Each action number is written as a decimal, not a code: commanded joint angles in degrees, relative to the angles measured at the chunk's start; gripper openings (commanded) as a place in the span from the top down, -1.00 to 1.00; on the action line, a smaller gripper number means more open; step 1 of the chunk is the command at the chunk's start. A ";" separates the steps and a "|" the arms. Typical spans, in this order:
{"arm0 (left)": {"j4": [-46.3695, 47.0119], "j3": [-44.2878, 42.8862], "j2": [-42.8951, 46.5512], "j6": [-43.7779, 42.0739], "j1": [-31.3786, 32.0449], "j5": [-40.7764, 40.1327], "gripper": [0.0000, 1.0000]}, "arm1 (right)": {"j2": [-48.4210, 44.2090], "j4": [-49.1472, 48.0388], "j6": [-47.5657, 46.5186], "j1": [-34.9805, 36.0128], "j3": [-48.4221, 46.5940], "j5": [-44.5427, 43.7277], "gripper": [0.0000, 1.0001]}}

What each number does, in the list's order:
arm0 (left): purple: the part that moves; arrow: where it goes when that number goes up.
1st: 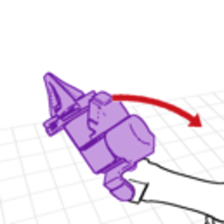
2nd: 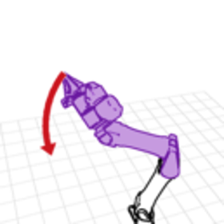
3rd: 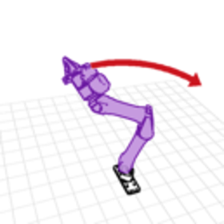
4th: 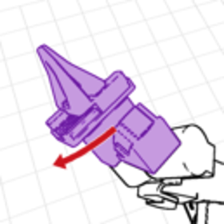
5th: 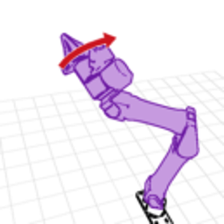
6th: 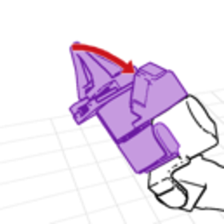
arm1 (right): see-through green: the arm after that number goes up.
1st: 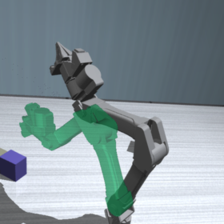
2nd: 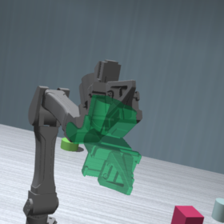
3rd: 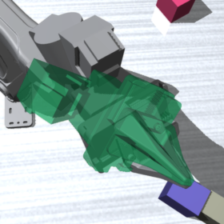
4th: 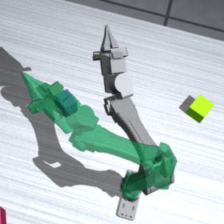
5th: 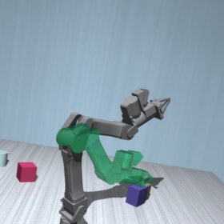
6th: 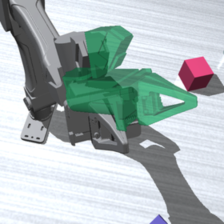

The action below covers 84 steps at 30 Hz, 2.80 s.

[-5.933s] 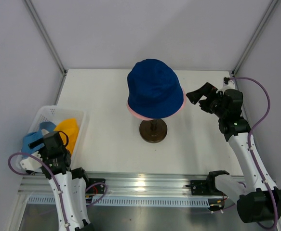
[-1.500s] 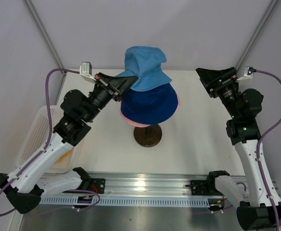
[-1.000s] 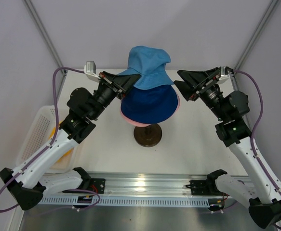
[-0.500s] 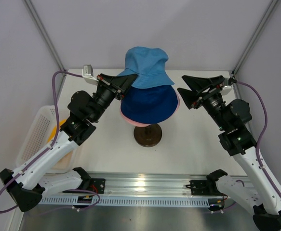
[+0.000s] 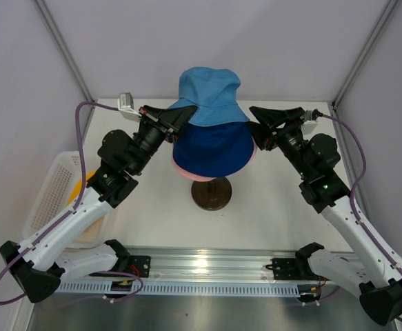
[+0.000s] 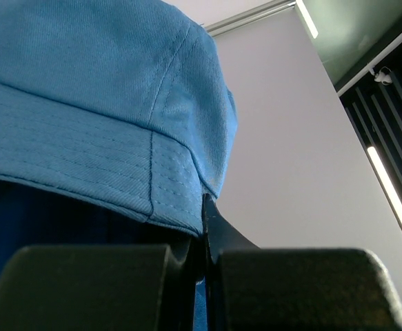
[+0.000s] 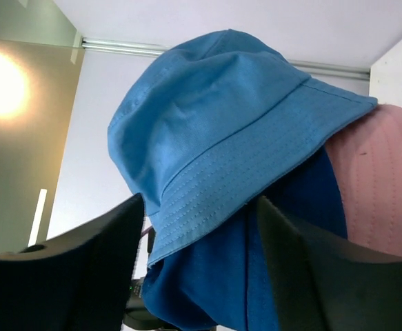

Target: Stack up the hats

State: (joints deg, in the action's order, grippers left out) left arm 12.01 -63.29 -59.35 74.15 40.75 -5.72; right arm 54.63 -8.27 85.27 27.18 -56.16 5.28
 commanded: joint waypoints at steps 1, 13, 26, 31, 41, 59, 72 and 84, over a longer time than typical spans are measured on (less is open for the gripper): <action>1.88 0.53 -0.85 0.03 0.56 0.62 0.99 | -0.67 -4.73 -0.11 0.33 -0.53 -3.08 -0.31; 2.58 -2.54 -1.73 -2.69 0.56 2.11 0.99 | 7.77 -10.27 -1.51 0.42 -4.74 1.14 0.71; -9.01 -11.77 2.65 -11.31 0.47 2.73 0.99 | 10.06 -9.57 -15.13 0.42 -17.40 5.78 1.00; -9.02 -4.66 9.07 -9.11 0.47 3.08 0.99 | 8.05 -11.15 -14.96 0.77 -15.65 8.17 1.00; -14.44 -0.96 14.44 -11.22 5.04 -1.49 0.99 | 4.87 -4.74 -21.91 2.00 -14.68 10.19 1.00; -13.42 13.19 20.15 -9.20 5.74 10.02 0.99 | -6.11 11.34 -27.70 2.00 -7.82 6.15 1.00; -17.19 21.10 23.05 -9.28 6.01 10.55 0.99 | -8.48 16.36 -27.27 2.00 -1.68 4.48 1.00; -27.82 11.10 29.73 -20.61 6.01 -7.52 0.05 | -7.09 20.14 -32.88 2.00 -5.44 0.87 0.82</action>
State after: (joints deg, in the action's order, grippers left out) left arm -13.74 -46.57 -31.09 59.48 46.39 -4.84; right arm 46.39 9.52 56.23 29.52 -58.19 8.99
